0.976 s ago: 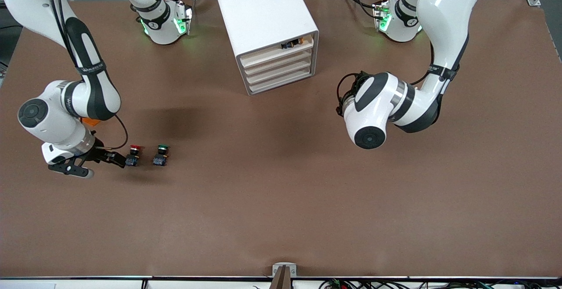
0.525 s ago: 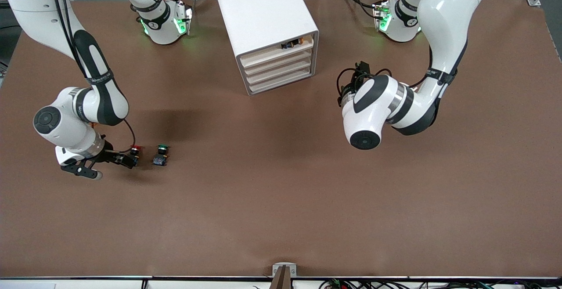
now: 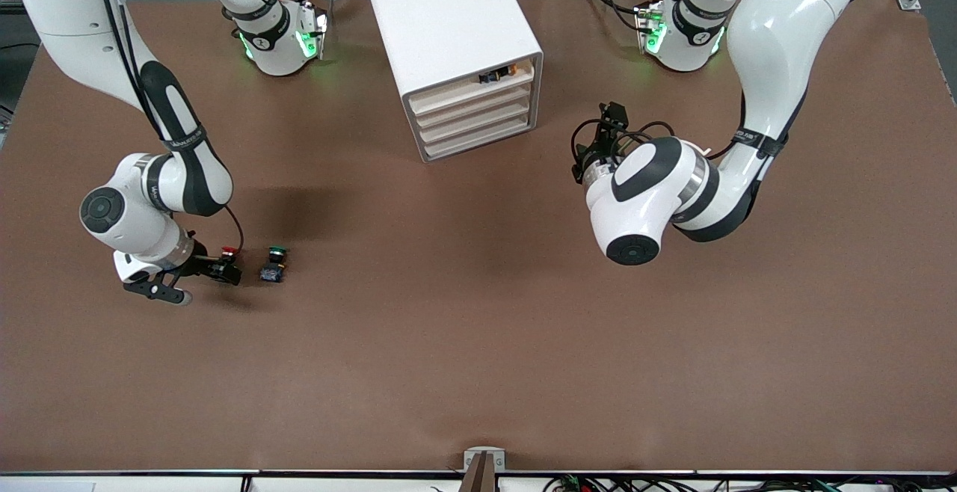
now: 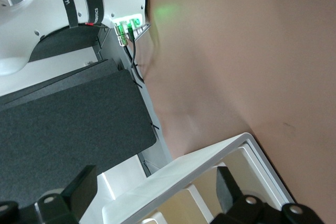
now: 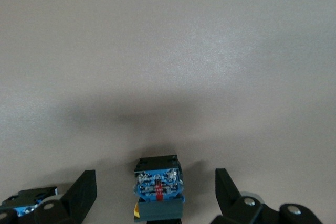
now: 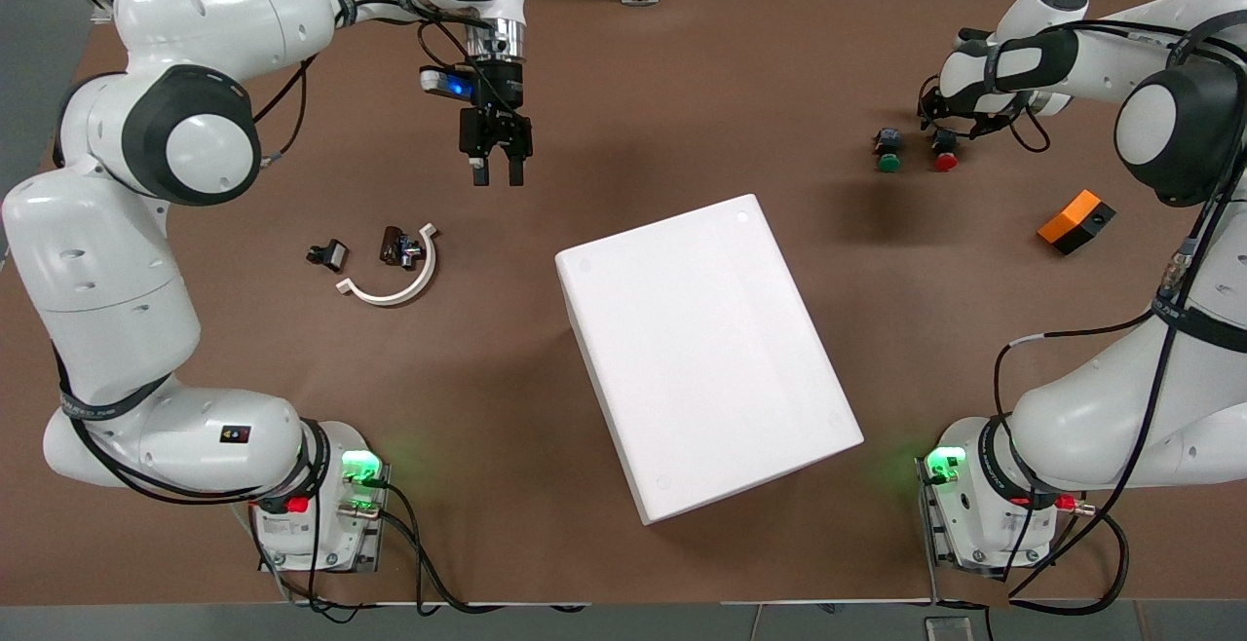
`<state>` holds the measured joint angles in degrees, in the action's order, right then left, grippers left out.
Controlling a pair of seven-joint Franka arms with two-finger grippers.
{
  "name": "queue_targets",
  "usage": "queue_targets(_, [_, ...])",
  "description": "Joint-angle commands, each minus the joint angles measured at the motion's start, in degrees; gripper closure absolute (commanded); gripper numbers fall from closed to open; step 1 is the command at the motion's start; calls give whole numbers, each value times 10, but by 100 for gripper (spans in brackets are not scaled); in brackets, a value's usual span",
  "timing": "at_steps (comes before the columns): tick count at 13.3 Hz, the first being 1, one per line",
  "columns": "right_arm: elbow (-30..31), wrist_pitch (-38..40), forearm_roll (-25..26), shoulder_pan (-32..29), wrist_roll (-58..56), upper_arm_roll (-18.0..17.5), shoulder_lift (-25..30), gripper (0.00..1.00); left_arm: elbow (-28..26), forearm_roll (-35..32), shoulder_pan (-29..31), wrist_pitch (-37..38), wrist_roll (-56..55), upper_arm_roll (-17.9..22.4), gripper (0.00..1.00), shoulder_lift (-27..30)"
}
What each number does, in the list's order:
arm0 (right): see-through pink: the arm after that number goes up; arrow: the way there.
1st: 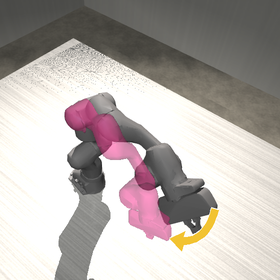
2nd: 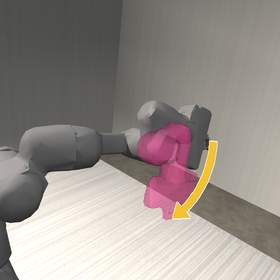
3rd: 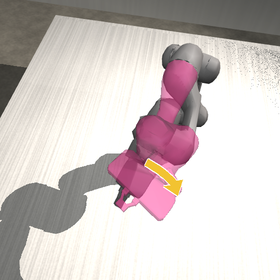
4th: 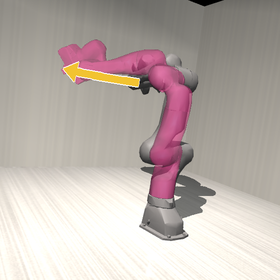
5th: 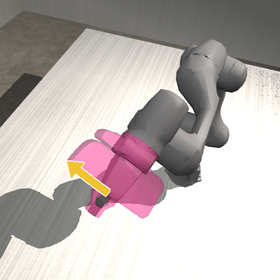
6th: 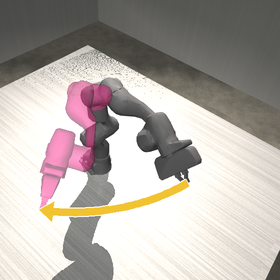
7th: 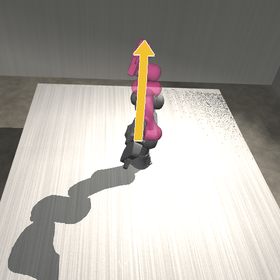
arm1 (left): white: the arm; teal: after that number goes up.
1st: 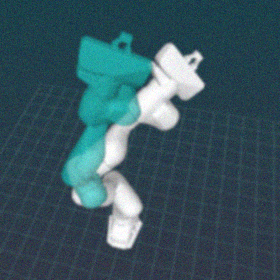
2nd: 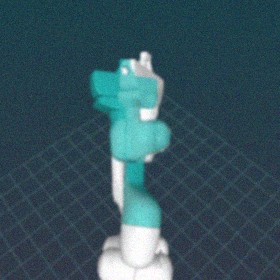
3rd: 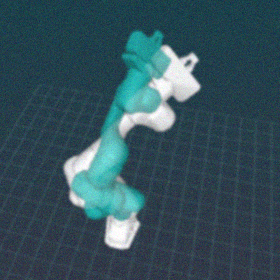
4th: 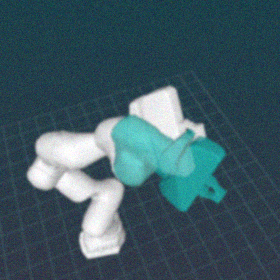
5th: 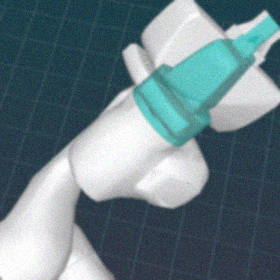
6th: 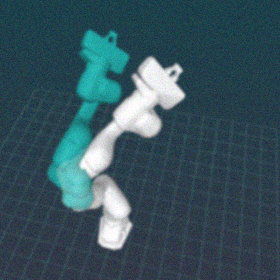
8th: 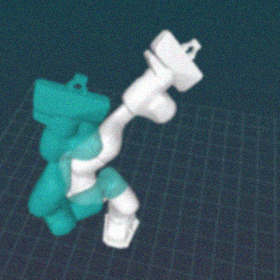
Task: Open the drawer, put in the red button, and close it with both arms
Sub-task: 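Grasp the red button with the right gripper while the left gripper grips the drawer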
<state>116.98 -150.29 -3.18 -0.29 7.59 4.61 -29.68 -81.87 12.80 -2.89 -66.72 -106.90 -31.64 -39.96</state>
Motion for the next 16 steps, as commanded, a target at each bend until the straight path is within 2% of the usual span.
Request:
queue_targets(1, [10,-6,-7,1,7,0,1,0,23,9,0,14,-41,-13,0,-28])
queue_targets(6, [14,-5,-7,0,5,0,0,0,27,76,16,13,-52,-4,0,-49])
queue_targets(7, [15,-5,-7,0,5,0,0,12,29,84,29,13,-52,-1,0,-53])
queue_targets(9, [15,-5,-7,1,5,1,0,46,34,79,51,15,-54,3,0,-55])
queue_targets(11, [14,-5,-7,1,5,0,0,72,43,81,45,39,-55,55,0,-60])
queue_targets(12, [14,-5,-7,1,5,0,0,89,43,77,45,53,-55,60,0,-57])
queue_targets(13, [14,-5,-7,1,7,0,0,100,45,75,46,67,-56,61,0,-56])
queue_targets(16, [14,-4,-7,2,9,0,1,100,43,79,41,67,-57,75,0,-63])
